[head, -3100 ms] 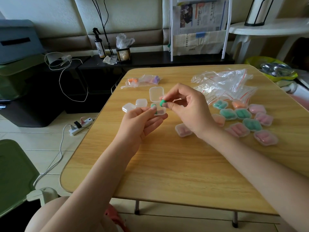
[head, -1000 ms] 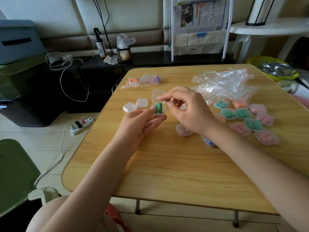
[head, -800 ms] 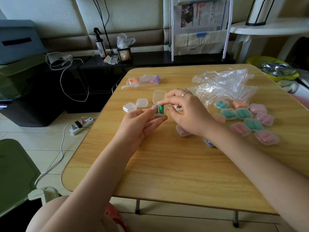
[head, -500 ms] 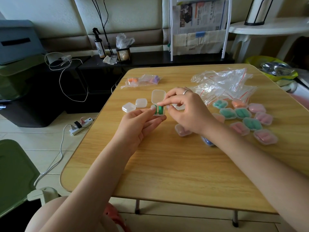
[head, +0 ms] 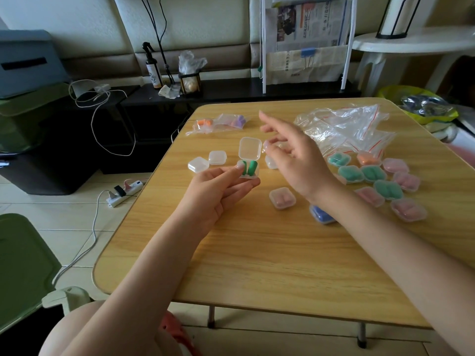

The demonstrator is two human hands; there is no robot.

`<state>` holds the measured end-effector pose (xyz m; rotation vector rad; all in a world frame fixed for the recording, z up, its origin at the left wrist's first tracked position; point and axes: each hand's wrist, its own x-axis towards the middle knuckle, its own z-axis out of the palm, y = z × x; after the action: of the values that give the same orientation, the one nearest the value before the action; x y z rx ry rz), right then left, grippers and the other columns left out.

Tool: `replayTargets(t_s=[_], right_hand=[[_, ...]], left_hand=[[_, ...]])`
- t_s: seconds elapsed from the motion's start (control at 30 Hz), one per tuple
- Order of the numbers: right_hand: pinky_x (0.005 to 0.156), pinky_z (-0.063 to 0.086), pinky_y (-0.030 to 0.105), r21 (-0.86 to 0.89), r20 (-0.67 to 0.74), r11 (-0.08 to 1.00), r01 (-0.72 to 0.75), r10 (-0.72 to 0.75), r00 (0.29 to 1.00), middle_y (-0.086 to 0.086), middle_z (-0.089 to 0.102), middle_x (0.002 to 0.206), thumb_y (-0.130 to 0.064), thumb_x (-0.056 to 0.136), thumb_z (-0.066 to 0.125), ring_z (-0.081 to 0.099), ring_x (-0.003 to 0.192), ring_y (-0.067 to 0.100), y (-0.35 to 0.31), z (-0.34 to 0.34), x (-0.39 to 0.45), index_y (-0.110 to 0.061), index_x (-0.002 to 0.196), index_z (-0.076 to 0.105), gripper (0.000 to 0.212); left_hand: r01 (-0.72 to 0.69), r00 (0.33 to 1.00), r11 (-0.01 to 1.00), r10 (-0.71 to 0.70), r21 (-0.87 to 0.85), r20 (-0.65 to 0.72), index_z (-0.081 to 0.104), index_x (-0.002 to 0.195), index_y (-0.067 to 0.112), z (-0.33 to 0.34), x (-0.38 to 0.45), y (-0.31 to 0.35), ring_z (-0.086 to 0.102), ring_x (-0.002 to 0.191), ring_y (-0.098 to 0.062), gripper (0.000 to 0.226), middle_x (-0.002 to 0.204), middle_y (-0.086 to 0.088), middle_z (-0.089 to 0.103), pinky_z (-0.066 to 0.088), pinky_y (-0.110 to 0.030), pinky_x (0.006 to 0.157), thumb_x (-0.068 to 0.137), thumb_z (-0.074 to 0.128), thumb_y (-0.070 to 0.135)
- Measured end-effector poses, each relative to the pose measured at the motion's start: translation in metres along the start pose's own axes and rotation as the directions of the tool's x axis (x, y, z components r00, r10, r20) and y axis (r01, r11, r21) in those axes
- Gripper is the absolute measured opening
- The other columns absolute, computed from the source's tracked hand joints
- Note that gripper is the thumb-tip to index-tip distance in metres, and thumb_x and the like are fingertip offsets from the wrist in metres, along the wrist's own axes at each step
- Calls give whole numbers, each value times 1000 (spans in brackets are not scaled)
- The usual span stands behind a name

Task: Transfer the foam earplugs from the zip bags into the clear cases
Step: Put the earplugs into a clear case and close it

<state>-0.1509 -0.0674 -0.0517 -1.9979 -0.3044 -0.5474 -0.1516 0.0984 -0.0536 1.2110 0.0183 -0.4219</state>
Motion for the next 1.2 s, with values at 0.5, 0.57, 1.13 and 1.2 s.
replayTargets(t_s=[0.5, 0.57, 1.13, 1.2], right_hand=[[82, 40, 3, -193, 104, 959, 206, -189, 977, -6, 63, 102, -12, 83, 72, 57, 89, -3, 5, 7, -5, -12, 111, 67, 29], [79, 42, 4, -165, 31, 976, 143, -140, 990, -4, 65, 100, -11, 85, 69, 58, 85, -4, 4, 6, -4, -12, 107, 68, 22], [80, 52, 38, -466, 236, 882, -70, 201, 951, -11, 64, 96, -29, 77, 75, 58, 89, 8, 18, -21, 8, -32, 88, 68, 12], [83, 50, 40, -496, 278, 868, -33, 195, 941, -12, 64, 96, -37, 75, 76, 56, 92, 10, 17, -23, 9, -32, 83, 69, 12]], left_hand=[[87, 996, 988, -84, -130, 29, 59, 110, -4, -1, 2, 5, 72, 85, -26, 33, 97, -18, 72, 60, -27, 69, 99, 43, 23], [78, 997, 991, -75, -109, 36, 59, 114, -6, 1, 1, 5, 70, 93, -28, 36, 103, -20, 71, 59, -27, 72, 99, 43, 22], [-235, 781, 465, 614, 853, -119, 65, 87, 22, -10, 7, -5, 56, 83, -6, 9, 83, 14, 63, 39, -15, 70, 87, 61, 13], [-186, 762, 323, 644, 928, -71, 64, 94, 23, -15, 11, -6, 47, 95, -13, 11, 92, 8, 57, 27, -18, 75, 87, 61, 15]])
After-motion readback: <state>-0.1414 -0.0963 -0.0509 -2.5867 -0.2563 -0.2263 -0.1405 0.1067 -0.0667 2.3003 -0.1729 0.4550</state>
